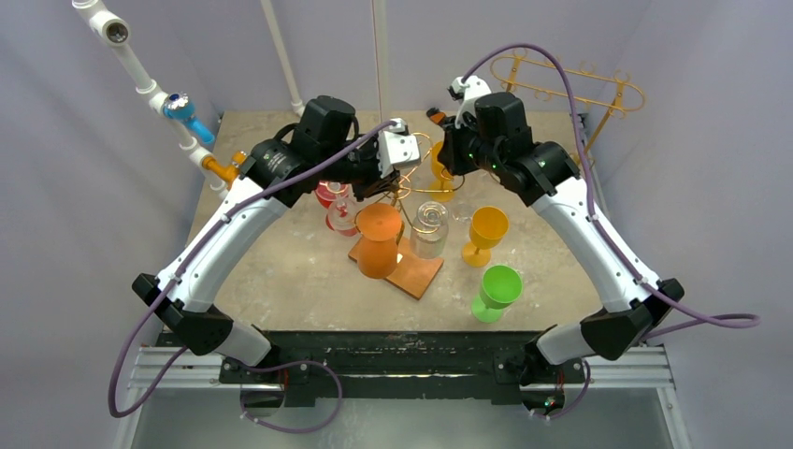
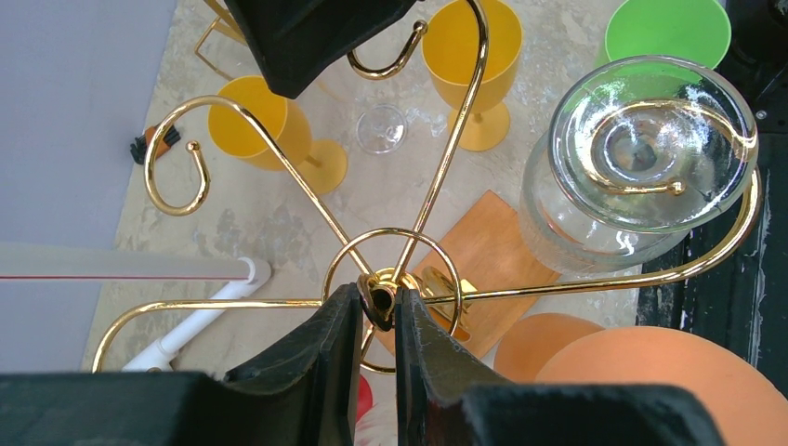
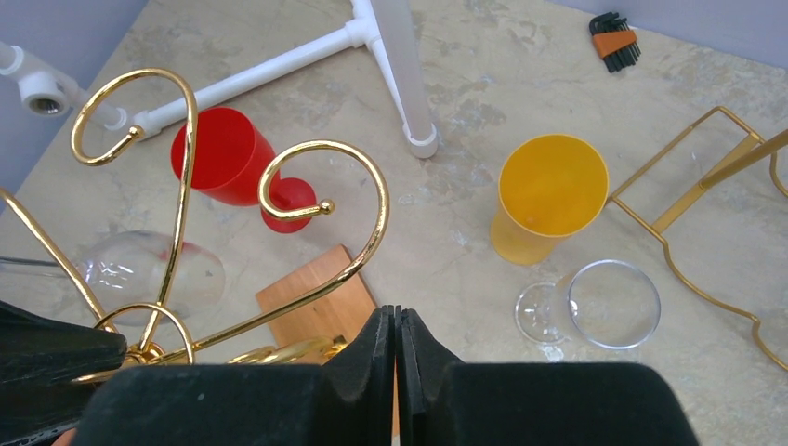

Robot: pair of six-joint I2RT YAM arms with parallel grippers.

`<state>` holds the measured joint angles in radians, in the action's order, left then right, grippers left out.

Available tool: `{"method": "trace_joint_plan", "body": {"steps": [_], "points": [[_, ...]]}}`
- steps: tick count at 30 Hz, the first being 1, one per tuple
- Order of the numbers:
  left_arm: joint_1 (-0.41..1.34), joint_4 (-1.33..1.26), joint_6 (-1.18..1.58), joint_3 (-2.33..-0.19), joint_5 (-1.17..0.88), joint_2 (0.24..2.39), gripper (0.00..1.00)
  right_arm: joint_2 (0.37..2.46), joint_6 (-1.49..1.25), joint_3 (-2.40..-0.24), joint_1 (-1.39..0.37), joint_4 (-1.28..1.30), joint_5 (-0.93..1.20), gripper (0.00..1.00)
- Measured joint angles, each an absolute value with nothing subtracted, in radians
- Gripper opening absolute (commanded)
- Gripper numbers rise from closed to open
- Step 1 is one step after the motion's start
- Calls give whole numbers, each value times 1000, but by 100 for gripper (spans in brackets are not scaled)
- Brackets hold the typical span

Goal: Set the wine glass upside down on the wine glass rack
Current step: Adjust the wine rack at the center of the board.

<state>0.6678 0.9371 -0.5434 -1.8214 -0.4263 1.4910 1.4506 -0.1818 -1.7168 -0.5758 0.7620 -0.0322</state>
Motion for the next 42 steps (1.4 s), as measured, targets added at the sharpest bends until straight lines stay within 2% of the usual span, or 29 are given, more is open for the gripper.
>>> {"method": "trace_joint_plan", "body": {"steps": [9, 42], "points": [[668, 937, -548, -1819, -428, 1489, 10, 1431, -175, -1686, -577, 737, -5, 0], [687, 898, -570, -1836, -417, 1522, 9, 1232, -203, -1463, -602, 582, -36, 0]]}}
